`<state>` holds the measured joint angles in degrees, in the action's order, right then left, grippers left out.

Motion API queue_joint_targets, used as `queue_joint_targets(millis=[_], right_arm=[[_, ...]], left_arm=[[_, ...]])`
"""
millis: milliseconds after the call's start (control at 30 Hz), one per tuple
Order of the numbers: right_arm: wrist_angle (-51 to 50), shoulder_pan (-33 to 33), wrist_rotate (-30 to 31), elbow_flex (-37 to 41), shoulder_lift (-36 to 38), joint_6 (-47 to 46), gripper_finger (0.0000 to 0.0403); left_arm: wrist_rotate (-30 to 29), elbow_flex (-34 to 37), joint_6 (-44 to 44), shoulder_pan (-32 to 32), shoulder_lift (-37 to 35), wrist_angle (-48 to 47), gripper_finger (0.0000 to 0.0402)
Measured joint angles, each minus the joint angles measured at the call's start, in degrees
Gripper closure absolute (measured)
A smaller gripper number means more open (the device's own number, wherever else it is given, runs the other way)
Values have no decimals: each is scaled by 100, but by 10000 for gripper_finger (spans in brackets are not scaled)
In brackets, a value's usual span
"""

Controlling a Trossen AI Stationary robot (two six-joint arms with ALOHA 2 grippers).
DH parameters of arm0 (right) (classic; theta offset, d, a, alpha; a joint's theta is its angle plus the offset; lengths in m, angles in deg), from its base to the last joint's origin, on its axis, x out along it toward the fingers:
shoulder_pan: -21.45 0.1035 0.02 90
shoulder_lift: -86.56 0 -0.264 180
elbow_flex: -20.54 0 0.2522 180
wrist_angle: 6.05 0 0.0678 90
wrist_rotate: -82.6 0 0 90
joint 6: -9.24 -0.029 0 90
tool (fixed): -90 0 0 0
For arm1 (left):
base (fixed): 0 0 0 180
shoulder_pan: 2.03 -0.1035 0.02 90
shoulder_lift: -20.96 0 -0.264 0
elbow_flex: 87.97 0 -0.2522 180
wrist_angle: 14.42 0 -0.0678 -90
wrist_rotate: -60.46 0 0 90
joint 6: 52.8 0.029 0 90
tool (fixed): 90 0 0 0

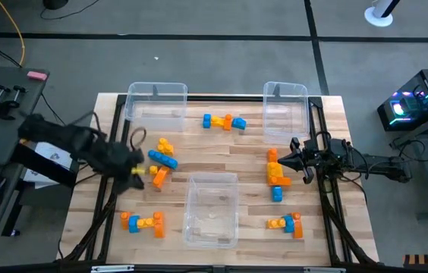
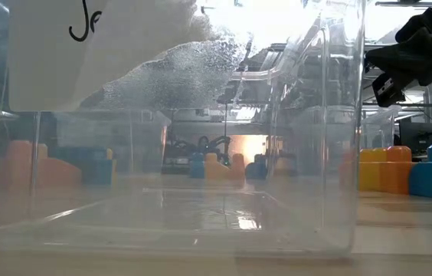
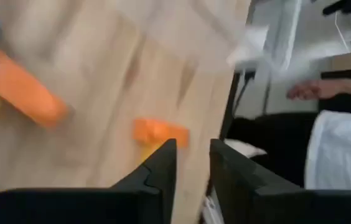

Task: Sort blocks
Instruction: Put the orange game piece into the top left transparent bin

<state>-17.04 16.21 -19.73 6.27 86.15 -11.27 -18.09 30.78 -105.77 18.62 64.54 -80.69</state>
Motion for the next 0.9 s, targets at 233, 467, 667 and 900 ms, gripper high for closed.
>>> queue_joint_targets(millis=[233, 467, 667, 900], right_arm=[[1, -2, -1, 0, 1, 0, 402], [1, -2, 0, 0, 1, 0, 402], [0, -1, 0, 0, 1, 0, 402], [0, 0, 0, 0, 1, 0, 402]], left_arm=[[-448, 1116, -1604, 819, 472, 1017, 237], [-237, 1604, -2371, 500, 1105, 1171, 191], [-289, 1600, -2348, 214, 1337, 1227, 182], [-803, 1600, -2464, -248, 1832, 1282, 182]])
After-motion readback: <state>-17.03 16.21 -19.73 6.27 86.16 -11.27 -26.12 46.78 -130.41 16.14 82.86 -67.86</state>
